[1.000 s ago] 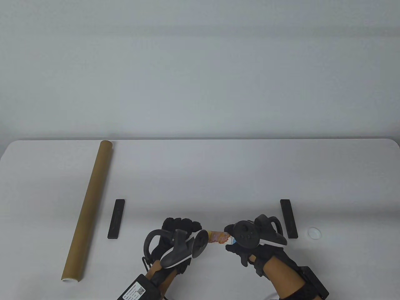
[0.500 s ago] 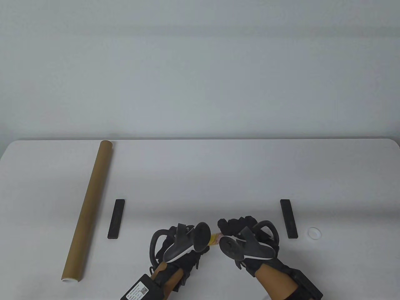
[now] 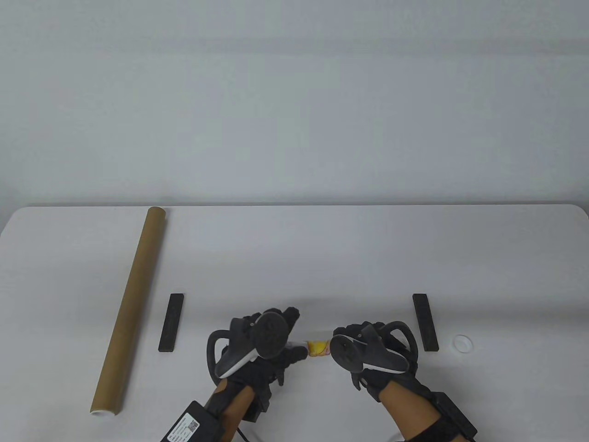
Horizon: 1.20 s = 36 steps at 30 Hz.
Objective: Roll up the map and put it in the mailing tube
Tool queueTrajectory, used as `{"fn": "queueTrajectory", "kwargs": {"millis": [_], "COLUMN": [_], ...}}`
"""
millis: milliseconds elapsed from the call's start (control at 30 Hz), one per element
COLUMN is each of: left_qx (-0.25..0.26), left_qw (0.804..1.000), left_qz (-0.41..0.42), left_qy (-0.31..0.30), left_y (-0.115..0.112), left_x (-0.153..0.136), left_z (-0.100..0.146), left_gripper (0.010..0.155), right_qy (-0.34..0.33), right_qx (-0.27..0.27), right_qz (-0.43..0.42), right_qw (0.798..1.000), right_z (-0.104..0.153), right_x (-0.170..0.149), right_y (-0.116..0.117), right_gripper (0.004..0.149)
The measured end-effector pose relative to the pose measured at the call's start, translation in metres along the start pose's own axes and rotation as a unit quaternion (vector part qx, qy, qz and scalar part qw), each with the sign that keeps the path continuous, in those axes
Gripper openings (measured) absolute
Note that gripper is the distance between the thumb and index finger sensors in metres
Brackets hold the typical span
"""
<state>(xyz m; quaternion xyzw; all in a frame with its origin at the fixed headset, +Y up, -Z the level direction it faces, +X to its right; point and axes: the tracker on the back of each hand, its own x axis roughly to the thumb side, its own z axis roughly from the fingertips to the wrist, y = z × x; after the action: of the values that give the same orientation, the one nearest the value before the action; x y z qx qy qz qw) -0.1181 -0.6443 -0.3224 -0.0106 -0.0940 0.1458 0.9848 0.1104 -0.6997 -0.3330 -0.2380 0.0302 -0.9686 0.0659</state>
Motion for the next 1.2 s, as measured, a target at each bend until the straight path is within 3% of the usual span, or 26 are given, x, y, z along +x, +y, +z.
{"fn": "queueTrajectory", "kwargs": {"millis": [167, 300, 400, 567, 767, 933, 1200], "left_qx": [0.064, 0.077, 0.066, 0.015, -0.048, -0.096, -0.067], "left_qw": [0.991, 0.972, 0.950, 0.905, 0.872, 0.857, 0.848], "left_qz": [0.040, 0.055, 0.060, 0.057, 0.041, 0.007, -0.009], "left_qy": [0.111, 0.216, 0.299, 0.421, 0.485, 0.506, 0.525], "left_y": [0.044, 0.060, 0.056, 0.023, -0.011, -0.029, -0.029], "left_x": [-0.063, -0.129, -0.176, -0.240, -0.275, -0.282, -0.284], "left_z": [-0.004, -0.008, -0.007, 0.000, 0.005, 0.001, 0.001], "left_gripper": [0.078, 0.082, 0.084, 0.088, 0.091, 0.093, 0.083], "right_qy": [0.011, 0.016, 0.018, 0.020, 0.022, 0.018, 0.018], "right_qx": [0.007, 0.004, 0.006, 0.006, 0.010, 0.013, 0.010], "right_qz": [-0.011, -0.017, -0.023, -0.028, -0.034, -0.032, -0.038], "right_qw": [1.000, 1.000, 1.000, 0.999, 0.999, 0.999, 0.999], "right_z": [-0.001, 0.001, 0.001, 0.001, 0.001, 0.001, 0.001], "right_x": [-0.006, -0.010, -0.012, -0.013, -0.013, -0.011, -0.012], "right_y": [0.002, 0.000, 0.000, 0.000, 0.000, 0.000, -0.001], "right_gripper": [0.052, 0.052, 0.052, 0.053, 0.053, 0.053, 0.053]}}
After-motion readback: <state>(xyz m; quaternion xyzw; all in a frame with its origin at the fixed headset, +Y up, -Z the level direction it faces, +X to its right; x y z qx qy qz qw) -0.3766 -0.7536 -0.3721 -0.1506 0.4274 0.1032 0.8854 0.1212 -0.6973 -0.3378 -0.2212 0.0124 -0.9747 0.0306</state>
